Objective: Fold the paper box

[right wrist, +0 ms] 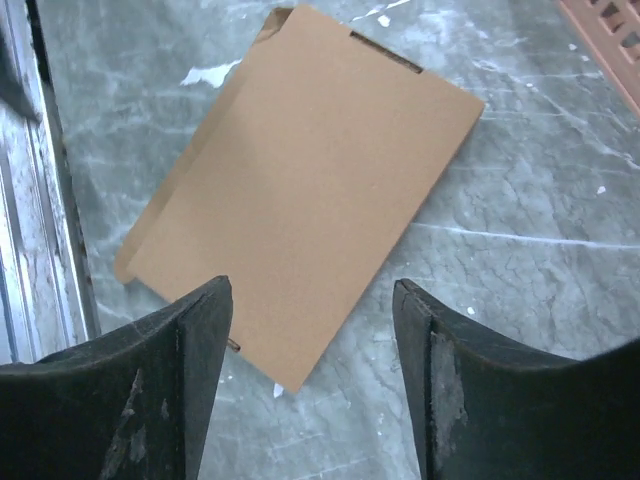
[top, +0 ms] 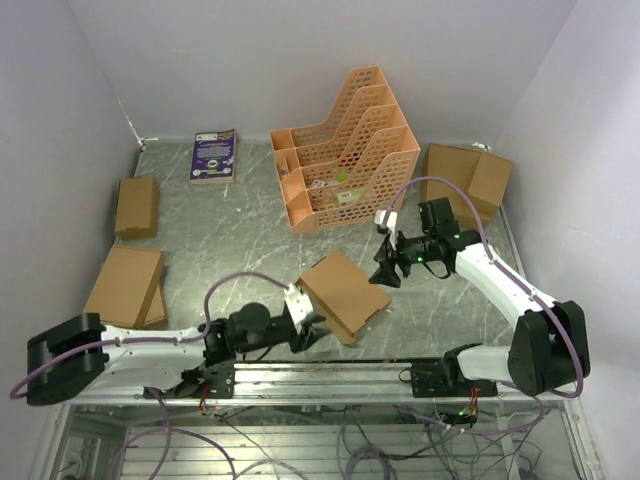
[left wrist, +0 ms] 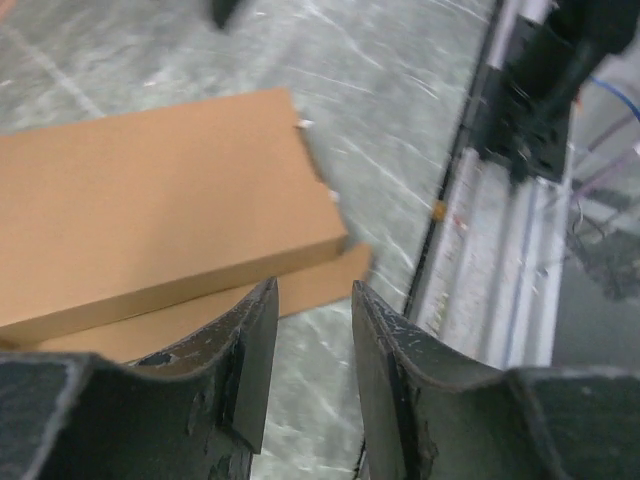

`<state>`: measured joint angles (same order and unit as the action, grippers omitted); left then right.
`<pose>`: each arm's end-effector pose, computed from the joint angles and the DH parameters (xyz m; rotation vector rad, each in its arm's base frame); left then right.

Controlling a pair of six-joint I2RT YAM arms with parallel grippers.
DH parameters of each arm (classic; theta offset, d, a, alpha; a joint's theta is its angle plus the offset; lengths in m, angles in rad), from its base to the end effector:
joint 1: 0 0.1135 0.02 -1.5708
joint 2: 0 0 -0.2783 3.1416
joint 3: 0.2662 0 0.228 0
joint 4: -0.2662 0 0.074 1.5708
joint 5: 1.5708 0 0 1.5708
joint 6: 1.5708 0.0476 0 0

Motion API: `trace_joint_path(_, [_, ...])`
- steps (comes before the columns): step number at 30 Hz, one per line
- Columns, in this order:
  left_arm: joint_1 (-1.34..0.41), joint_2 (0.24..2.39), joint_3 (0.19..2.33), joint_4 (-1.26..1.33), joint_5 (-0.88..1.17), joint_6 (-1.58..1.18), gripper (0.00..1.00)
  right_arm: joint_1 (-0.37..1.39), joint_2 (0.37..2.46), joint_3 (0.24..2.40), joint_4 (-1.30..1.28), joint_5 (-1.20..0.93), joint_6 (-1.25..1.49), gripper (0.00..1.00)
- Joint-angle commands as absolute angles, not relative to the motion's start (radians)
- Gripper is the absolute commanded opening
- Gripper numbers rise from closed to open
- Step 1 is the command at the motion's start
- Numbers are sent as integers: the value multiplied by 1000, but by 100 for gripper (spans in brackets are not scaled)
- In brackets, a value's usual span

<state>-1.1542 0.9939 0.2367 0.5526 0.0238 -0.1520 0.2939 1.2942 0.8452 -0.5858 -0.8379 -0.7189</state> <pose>0.0752 -0.1727 0.2146 0.9187 1.6394 -0.9470 0.2025 0.0982 0.2488 -1.3711 1.8882 0.8741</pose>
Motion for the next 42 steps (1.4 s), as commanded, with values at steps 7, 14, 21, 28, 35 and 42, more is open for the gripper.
trace_joint_path(7, [-1546, 1286, 296, 881, -316, 170, 48, 191, 1367, 734, -251, -926, -247, 68])
trace_joint_path(14, [-1594, 1512, 345, 1013, -430, 136, 42, 189, 1395, 688, -173, -908, -199, 68])
trace_joint_path(21, [-1615, 1634, 386, 1047, -558, 107, 40, 186, 1434, 681, -173, -925, -165, 67])
trace_joint_path(28, [-1615, 1652, 392, 1038, -537, 61, 38, 186, 1486, 689, -187, -946, -167, 65])
trace_joint_path(35, [-1614, 1674, 386, 1028, -520, 24, 37, 188, 1494, 687, -186, -949, -168, 65])
trace_joint_path(42, [-1614, 1740, 374, 1088, -548, 4, 39, 187, 1516, 691, -195, -963, -169, 64])
